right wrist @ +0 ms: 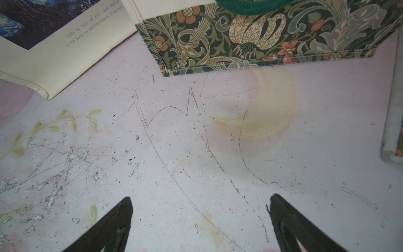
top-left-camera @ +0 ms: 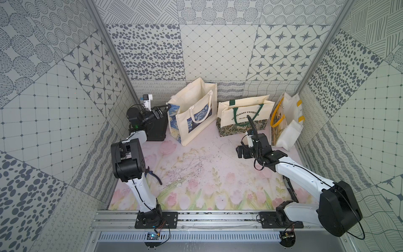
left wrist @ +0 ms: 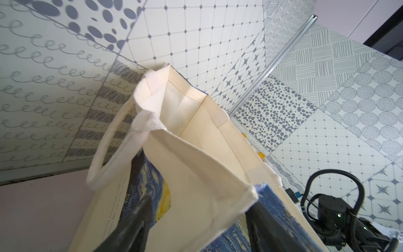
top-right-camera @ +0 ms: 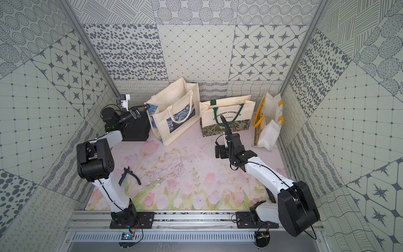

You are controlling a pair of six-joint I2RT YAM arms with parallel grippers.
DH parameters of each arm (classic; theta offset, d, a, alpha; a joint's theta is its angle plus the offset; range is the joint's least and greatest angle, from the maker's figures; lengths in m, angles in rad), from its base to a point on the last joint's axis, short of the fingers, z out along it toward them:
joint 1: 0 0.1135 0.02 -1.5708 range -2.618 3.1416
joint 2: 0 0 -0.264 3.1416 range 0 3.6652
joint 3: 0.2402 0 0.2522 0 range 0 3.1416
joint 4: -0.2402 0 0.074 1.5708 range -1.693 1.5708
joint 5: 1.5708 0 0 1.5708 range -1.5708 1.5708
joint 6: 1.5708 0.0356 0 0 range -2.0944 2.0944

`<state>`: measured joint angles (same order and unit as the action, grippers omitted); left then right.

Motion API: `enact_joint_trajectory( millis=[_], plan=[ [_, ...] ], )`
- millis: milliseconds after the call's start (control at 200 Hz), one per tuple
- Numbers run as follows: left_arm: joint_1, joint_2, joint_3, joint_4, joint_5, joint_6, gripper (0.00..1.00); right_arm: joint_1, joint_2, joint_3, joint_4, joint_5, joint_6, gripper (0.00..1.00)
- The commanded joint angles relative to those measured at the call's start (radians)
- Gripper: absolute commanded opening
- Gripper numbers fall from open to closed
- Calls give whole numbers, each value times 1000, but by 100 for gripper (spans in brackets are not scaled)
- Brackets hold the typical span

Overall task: Put away the canvas bag
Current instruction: Move the canvas bag to the center of the board.

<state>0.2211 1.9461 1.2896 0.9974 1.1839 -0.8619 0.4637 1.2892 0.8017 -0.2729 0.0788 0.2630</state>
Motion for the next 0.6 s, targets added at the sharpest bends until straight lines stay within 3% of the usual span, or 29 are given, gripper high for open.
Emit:
enact_joint_trajectory(
  millis=[0, 225, 415, 495, 595],
  plan=[
    [-24, 0, -15, 180, 99, -58, 61, 0, 3, 27, 29, -2, 10, 99],
    [-23, -79, -114, 110, 76, 41, 26, 1, -6, 20, 34, 4, 14, 99],
    [-24, -176, -177, -23, 33, 160, 15, 1, -9, 16, 36, 9, 13, 99],
    [-25, -220, -206, -73, 4, 198, 0, 1, -20, 16, 32, 14, 14, 99],
    [-28, -280, -250, -138, -26, 253, 0, 1, -43, 3, 22, 18, 20, 99]
  ],
)
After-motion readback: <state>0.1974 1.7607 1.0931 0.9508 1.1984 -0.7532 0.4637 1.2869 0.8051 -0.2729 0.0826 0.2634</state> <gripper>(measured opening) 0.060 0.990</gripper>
